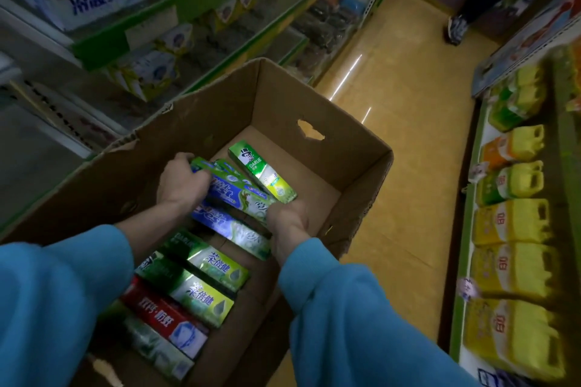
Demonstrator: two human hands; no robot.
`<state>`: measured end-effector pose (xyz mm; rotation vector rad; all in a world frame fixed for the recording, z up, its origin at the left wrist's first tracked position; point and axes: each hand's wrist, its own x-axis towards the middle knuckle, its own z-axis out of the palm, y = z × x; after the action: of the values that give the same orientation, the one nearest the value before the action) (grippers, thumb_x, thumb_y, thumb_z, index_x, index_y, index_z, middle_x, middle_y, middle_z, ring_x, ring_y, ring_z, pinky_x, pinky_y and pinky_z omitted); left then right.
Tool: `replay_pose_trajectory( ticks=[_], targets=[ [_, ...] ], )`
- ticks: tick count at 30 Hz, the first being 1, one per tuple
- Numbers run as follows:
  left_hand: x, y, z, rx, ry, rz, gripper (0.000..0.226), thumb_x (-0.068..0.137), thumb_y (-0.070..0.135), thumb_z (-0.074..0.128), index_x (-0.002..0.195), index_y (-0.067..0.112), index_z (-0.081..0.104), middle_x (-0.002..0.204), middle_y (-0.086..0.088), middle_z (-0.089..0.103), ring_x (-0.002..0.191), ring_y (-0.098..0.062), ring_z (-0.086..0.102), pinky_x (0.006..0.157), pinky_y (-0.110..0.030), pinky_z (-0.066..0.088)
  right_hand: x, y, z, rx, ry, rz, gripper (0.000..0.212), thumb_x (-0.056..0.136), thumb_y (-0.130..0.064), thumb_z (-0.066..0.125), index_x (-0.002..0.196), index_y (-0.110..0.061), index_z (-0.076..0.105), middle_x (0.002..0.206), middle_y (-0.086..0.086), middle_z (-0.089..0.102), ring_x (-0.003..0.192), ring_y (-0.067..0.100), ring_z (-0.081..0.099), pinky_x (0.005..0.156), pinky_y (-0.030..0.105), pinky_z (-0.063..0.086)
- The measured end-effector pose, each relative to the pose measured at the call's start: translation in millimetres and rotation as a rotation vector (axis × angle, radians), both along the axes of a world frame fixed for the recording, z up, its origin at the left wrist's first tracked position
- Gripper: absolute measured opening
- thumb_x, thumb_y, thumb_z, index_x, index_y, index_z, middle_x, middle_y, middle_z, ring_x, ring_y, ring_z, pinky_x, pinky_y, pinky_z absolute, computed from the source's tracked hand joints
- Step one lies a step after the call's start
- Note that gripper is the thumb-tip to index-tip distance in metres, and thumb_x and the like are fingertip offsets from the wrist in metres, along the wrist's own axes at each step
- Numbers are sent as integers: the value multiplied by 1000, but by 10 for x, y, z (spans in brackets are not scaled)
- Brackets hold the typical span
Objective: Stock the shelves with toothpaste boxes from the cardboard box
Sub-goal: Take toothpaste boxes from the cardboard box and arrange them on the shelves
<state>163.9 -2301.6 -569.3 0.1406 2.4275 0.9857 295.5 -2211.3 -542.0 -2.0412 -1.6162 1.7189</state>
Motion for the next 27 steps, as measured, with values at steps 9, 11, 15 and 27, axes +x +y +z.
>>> replay_pose_trajectory(
  ticks=[9, 11, 15, 27],
  targets=[
    [347, -457, 694, 239, 134, 168, 57, 90, 11, 52, 147, 12, 47, 142, -15, 50, 128, -32, 50, 111, -49, 42, 255, -128, 569, 240, 86, 49, 12, 95, -16, 63, 104, -11, 56, 102, 2, 57, 97, 20, 57, 83, 24, 43],
    [478, -618, 864, 263, 196, 209, 54, 92, 12, 52, 146, 13, 47, 143, -15, 44, 131, -31, 46, 115, -45, 37, 304, -223, 685, 311, 157, 85, 22, 95, -19, 65, 116, -15, 60, 113, 2, 60, 102, 18, 57, 91, 25, 45],
    [720, -1023, 1187, 358, 262, 326, 47, 93, 12, 55, 139, 17, 51, 140, -11, 40, 130, -28, 46, 115, -37, 35, 386, -564, 981, 448, 232, 179, 34, 95, -22, 65, 126, -13, 60, 128, 7, 60, 118, 24, 57, 106, 39, 45],
    [1425, -3407, 1411, 445, 478, 707, 39, 100, 9, 53, 138, 15, 52, 119, 6, 55, 111, -11, 50, 93, -17, 34, 425, -2606, 1361, 577, 450, 618, 30, 95, -21, 64, 123, -12, 61, 118, 9, 66, 113, 26, 60, 102, 39, 46]
  ],
)
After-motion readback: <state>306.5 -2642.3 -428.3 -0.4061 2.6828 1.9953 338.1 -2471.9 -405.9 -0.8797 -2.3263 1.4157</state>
